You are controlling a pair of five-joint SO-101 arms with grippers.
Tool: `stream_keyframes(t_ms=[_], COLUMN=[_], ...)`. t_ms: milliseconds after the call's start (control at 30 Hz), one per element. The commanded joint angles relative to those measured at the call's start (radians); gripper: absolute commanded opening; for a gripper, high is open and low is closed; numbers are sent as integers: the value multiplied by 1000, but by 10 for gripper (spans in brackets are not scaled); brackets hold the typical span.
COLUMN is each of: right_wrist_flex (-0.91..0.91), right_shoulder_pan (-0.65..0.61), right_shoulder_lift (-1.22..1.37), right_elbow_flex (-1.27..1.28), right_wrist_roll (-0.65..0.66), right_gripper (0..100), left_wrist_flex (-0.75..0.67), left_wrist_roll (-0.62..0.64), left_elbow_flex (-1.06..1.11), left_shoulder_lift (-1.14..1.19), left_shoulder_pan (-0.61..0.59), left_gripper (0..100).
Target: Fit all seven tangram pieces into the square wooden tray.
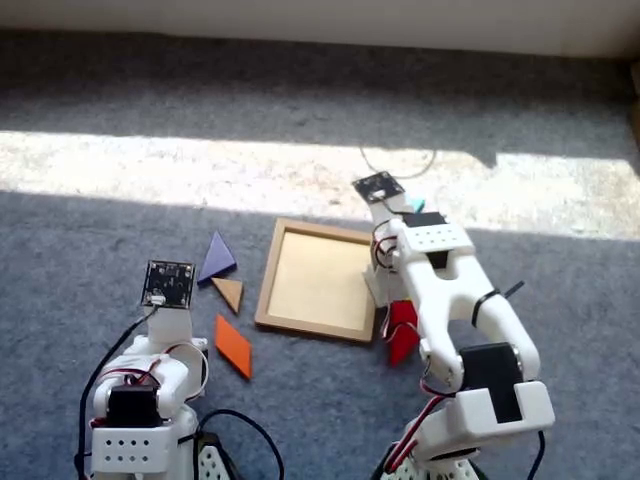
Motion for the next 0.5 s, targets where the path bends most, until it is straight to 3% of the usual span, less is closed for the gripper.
stream_keyframes(t_ms=[0, 300, 467], right_wrist_flex=[-5, -7, -7], right_shoulder_pan=[16, 1, -16], right_shoulder_lift=[-4, 2, 2], right_elbow_flex=[-45, -44, -41], right_wrist_roll=[12, 38, 95], right_gripper=[324, 323, 238], left_wrist_flex=[3, 3, 3], left_wrist_roll=[-8, -8, -8], left_elbow_flex=[19, 19, 19], left_shoulder_lift=[-39, -39, -39], left_shoulder_pan=[-13, -13, -13], left_gripper=[6, 6, 6])
